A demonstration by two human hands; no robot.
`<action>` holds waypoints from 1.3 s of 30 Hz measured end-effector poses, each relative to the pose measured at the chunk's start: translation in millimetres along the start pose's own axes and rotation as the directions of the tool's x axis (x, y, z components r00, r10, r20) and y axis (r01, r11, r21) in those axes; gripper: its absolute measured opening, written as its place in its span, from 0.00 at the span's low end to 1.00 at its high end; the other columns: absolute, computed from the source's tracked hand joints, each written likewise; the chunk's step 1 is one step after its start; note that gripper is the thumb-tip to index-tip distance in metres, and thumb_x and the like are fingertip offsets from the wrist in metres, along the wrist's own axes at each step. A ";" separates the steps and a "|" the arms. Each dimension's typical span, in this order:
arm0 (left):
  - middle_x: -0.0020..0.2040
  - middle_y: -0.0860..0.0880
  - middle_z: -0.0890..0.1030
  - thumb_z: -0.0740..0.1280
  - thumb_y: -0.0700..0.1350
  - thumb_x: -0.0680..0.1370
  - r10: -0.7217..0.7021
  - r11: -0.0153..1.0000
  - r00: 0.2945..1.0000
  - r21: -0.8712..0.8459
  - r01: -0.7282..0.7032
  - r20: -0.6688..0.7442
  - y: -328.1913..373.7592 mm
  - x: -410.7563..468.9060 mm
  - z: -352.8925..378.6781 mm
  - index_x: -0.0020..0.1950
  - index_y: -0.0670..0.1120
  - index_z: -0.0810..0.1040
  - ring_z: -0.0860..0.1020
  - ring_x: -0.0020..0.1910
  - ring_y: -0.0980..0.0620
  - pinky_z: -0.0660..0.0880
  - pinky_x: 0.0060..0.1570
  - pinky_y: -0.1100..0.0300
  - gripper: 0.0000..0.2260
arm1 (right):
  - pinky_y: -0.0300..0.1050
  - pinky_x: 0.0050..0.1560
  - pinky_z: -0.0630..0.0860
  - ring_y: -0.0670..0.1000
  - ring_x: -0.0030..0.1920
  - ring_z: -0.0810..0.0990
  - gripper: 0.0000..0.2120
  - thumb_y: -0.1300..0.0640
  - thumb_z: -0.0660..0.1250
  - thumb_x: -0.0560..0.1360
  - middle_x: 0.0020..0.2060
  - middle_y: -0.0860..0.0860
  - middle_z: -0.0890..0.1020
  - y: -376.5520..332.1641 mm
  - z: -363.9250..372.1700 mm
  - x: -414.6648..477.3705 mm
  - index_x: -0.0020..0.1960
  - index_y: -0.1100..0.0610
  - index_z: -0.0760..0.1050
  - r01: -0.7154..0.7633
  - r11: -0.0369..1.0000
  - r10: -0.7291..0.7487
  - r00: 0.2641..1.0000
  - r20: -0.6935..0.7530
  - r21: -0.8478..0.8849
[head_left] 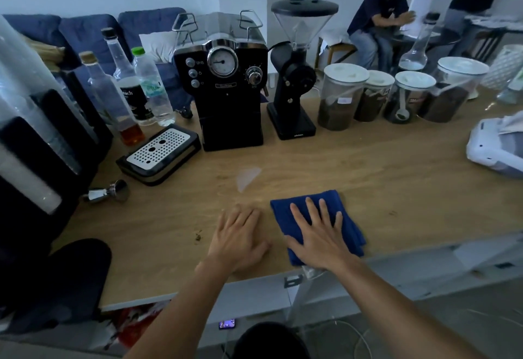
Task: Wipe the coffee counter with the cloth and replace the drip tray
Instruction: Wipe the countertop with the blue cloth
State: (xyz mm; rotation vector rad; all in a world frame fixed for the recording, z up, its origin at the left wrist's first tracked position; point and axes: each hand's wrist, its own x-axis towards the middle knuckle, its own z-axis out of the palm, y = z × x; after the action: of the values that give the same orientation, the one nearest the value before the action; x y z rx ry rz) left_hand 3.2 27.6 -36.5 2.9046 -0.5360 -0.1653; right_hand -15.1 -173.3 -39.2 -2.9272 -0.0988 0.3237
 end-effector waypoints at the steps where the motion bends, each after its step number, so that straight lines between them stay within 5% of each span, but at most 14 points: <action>1: 0.78 0.53 0.54 0.49 0.68 0.71 -0.026 0.999 0.999 -0.028 0.025 -0.037 -2.9 -2.5 0.6 0.77 0.51 0.53 0.46 0.77 0.50 0.40 0.74 0.47 0.39 | 0.67 0.69 0.36 0.60 0.73 0.32 0.34 0.36 0.48 0.76 0.76 0.54 0.37 -2.2 1.2 -0.3 0.75 0.46 0.38 -0.017 1.000 0.018 1.000 -0.016 0.004; 7: 0.79 0.51 0.47 0.58 0.72 0.68 -0.181 0.981 0.982 -0.078 0.177 -0.051 -24.4 -16.0 -1.7 0.78 0.49 0.46 0.43 0.77 0.52 0.36 0.73 0.49 0.47 | 0.70 0.68 0.39 0.62 0.74 0.36 0.27 0.46 0.46 0.80 0.76 0.52 0.41 -19.4 3.7 12.7 0.76 0.49 0.43 -0.091 0.994 0.096 0.991 -0.093 0.055; 12: 0.79 0.51 0.47 0.60 0.74 0.66 -0.217 0.974 0.976 -0.073 0.216 -0.013 -24.4 -14.5 -5.8 0.78 0.48 0.45 0.43 0.77 0.52 0.37 0.74 0.47 0.51 | 0.70 0.67 0.38 0.62 0.74 0.35 0.26 0.47 0.47 0.80 0.76 0.48 0.41 -27.9 0.4 36.9 0.76 0.45 0.42 0.072 0.997 -0.070 0.997 -0.044 0.036; 16: 0.79 0.51 0.46 0.57 0.77 0.64 -0.236 0.970 0.971 -0.050 0.237 0.028 -28.4 -12.3 -6.4 0.78 0.48 0.45 0.43 0.77 0.53 0.37 0.74 0.46 0.53 | 0.61 0.72 0.40 0.56 0.76 0.40 0.27 0.47 0.43 0.78 0.77 0.50 0.47 -25.6 2.1 41.6 0.76 0.50 0.48 0.162 0.986 -0.157 0.983 -0.091 0.051; 20: 0.79 0.52 0.47 0.54 0.78 0.63 -0.239 0.969 0.971 -0.058 0.241 0.025 -33.3 -17.0 -6.2 0.78 0.48 0.46 0.44 0.77 0.53 0.37 0.74 0.46 0.53 | 0.51 0.73 0.43 0.53 0.76 0.46 0.39 0.44 0.33 0.68 0.76 0.52 0.54 -27.5 13.4 21.2 0.75 0.56 0.56 0.198 0.968 -0.167 0.968 -0.189 0.157; 25: 0.79 0.52 0.48 0.48 0.81 0.58 -0.222 0.972 0.975 -0.080 0.223 0.014 -40.6 -21.7 -10.2 0.78 0.49 0.46 0.45 0.77 0.53 0.39 0.74 0.45 0.57 | 0.47 0.73 0.42 0.51 0.76 0.46 0.31 0.50 0.41 0.73 0.76 0.51 0.55 -40.3 13.3 12.9 0.74 0.56 0.58 0.104 0.951 -0.042 0.976 -0.211 0.292; 29: 0.79 0.52 0.50 0.53 0.79 0.62 -0.207 0.975 0.978 -0.081 0.206 -0.007 -46.6 -20.0 -8.6 0.78 0.49 0.48 0.48 0.77 0.54 0.41 0.74 0.45 0.53 | 0.48 0.74 0.42 0.51 0.76 0.47 0.24 0.54 0.47 0.78 0.75 0.53 0.57 -58.3 5.3 31.0 0.74 0.58 0.59 0.061 0.929 0.029 0.971 -0.237 0.364; 33: 0.79 0.53 0.51 0.53 0.78 0.63 -0.198 0.977 0.980 -0.082 0.197 0.003 -49.7 -20.3 -7.6 0.78 0.49 0.49 0.48 0.76 0.54 0.42 0.75 0.45 0.51 | 0.48 0.73 0.41 0.51 0.76 0.46 0.23 0.56 0.51 0.80 0.76 0.52 0.55 -77.3 5.2 53.2 0.74 0.57 0.57 0.163 0.923 -0.099 0.976 -0.194 0.349; 39: 0.79 0.53 0.51 0.55 0.76 0.64 -0.181 0.974 0.983 -0.141 0.174 -0.032 -63.2 -32.3 -10.6 0.78 0.50 0.49 0.51 0.76 0.56 0.42 0.75 0.50 0.50 | 0.49 0.73 0.49 0.53 0.75 0.54 0.31 0.48 0.42 0.73 0.73 0.54 0.63 -73.7 16.2 45.4 0.71 0.59 0.64 0.284 0.916 -0.215 0.944 -0.250 0.282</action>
State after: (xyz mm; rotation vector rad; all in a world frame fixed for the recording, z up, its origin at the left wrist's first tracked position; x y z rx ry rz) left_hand -3.7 99.1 -36.2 2.8102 -0.2459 -0.1545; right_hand 22.3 -94.2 -49.4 -2.5712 -0.3542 -0.0197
